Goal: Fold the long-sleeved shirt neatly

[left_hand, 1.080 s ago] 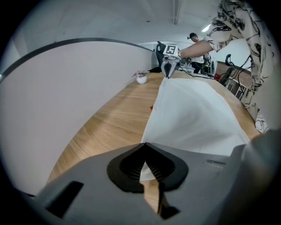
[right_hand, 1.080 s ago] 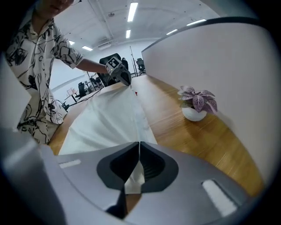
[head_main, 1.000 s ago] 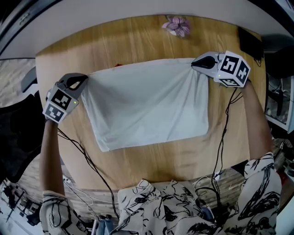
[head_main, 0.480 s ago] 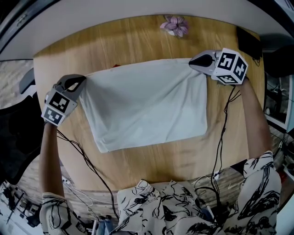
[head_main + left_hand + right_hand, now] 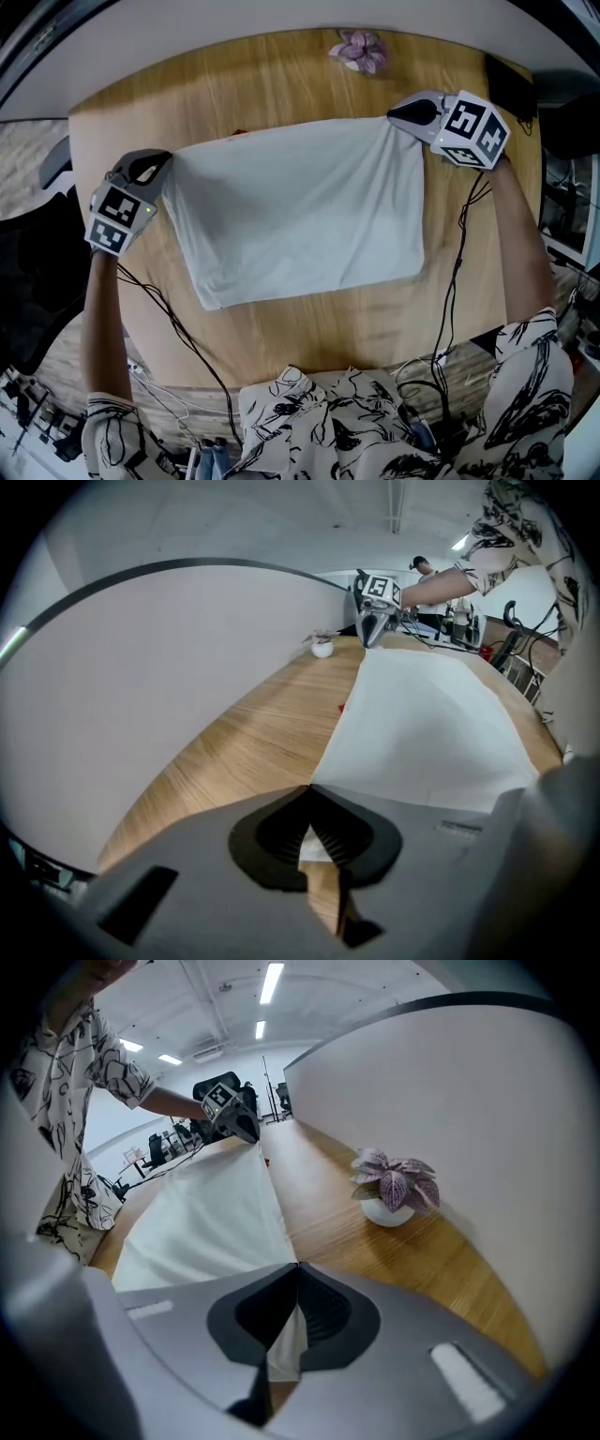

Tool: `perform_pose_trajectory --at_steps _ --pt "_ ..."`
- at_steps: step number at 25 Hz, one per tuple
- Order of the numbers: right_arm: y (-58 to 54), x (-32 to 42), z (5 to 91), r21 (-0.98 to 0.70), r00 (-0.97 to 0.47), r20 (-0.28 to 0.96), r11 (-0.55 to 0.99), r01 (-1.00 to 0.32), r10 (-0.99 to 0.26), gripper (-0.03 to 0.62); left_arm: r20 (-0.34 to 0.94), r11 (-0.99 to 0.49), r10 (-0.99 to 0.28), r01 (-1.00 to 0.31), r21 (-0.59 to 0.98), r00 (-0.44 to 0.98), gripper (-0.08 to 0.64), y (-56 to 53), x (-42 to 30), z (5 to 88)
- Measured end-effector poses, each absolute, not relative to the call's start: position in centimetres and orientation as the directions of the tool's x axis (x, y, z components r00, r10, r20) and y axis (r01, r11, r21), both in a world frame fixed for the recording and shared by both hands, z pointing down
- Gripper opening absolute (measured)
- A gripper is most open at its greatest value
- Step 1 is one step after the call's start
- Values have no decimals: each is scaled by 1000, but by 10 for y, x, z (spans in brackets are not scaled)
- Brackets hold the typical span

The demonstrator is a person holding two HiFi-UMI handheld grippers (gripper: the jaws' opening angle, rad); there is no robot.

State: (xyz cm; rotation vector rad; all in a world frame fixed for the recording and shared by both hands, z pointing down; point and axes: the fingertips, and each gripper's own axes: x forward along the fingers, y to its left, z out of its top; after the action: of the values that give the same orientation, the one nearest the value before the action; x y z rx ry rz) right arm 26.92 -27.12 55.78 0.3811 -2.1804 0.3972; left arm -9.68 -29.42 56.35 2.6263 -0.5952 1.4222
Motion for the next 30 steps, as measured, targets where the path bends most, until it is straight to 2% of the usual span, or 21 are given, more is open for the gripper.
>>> perform_pose_trajectory --at_steps 5,11,12,13,14,15,16,22,30 --pt "-267 275 572 -132 -549 822 890 -437 -148 14 794 -858 -362 -508 -79 488 9 -303 -109 564" --pt "-273 275 580 -64 -508 830 866 -496 -230 19 822 -829 -389 -547 -115 417 12 -304 -115 576" --pt "-275 277 581 -51 -500 830 858 -511 -249 37 817 -818 -397 -564 -109 418 19 -306 -115 576" --pt "-276 279 580 -41 -494 827 849 -527 -266 67 808 -807 -407 -582 -99 426 59 -308 -115 574" --pt "-275 281 576 -36 -493 823 840 -541 -282 129 797 -796 -416 -600 -87 437 142 -309 -116 570" --pt "-274 283 571 -33 -496 816 832 -554 -298 191 785 -784 -428 -616 -77 447 182 -309 -119 564" --pt "-272 284 565 -31 -500 807 823 -567 -314 210 774 -775 -442 -628 -74 453 184 -307 -123 556" --pt "-226 288 519 -25 -519 753 771 -636 -404 235 747 -783 -458 -617 -81 483 189 -238 -140 510" --pt "-104 292 496 -133 -518 703 625 -769 -487 244 738 -728 -397 -677 109 545 207 -106 -145 504"
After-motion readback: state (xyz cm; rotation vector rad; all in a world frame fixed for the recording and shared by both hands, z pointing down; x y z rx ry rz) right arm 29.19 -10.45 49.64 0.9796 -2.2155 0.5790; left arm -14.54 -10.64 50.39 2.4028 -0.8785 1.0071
